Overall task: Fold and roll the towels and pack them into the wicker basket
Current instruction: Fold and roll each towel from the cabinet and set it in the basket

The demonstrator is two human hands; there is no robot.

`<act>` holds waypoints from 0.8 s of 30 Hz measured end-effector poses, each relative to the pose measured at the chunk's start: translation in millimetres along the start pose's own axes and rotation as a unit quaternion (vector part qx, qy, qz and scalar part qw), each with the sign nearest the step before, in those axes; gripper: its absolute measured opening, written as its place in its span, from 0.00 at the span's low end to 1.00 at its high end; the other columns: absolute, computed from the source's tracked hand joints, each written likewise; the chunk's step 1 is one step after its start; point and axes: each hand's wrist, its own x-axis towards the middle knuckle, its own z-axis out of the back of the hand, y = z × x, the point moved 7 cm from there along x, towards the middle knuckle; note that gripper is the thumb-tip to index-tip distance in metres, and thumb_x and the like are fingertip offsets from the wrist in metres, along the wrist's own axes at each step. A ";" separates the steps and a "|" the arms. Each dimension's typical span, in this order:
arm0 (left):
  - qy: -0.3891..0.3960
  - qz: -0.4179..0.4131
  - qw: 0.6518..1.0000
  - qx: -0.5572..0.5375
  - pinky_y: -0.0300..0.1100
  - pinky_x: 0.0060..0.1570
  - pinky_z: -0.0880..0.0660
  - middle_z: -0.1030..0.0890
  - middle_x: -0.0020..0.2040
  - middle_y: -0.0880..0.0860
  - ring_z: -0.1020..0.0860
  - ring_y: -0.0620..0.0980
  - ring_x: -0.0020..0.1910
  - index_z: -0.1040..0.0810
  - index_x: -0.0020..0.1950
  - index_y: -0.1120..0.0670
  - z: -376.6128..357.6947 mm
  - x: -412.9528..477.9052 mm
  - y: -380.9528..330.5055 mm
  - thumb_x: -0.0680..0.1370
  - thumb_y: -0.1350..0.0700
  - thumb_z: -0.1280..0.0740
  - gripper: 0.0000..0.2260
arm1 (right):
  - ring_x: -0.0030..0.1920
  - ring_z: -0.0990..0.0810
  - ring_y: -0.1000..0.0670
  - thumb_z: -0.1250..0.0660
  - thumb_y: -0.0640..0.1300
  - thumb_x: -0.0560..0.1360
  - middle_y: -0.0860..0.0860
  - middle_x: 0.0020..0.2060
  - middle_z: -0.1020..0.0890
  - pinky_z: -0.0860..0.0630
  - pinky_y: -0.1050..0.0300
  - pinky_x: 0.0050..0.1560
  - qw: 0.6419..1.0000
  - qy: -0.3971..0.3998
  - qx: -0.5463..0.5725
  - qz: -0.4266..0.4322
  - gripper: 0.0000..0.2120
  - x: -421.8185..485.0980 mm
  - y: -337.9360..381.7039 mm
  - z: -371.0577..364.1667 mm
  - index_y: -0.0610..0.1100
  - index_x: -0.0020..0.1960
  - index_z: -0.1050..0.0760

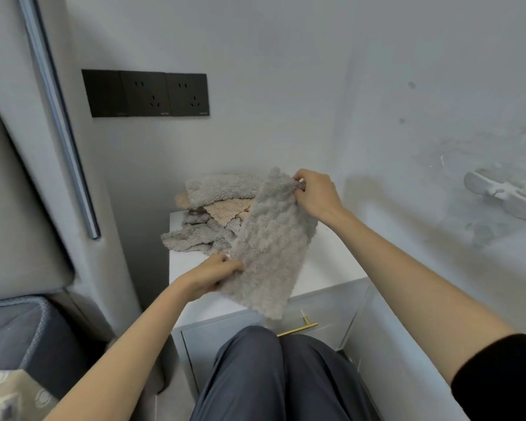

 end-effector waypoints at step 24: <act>-0.105 -0.023 0.993 -0.058 0.36 0.28 0.22 0.24 0.33 0.56 0.22 0.48 0.23 0.41 0.60 0.51 5.0 -30.0 27.1 0.78 0.66 0.37 0.18 | 0.60 0.32 0.50 0.27 0.44 0.70 0.51 0.60 0.30 0.31 0.54 0.56 0.943 0.247 -0.037 0.220 0.24 -145.9 -4.8 -117.0 0.49 0.63 0.30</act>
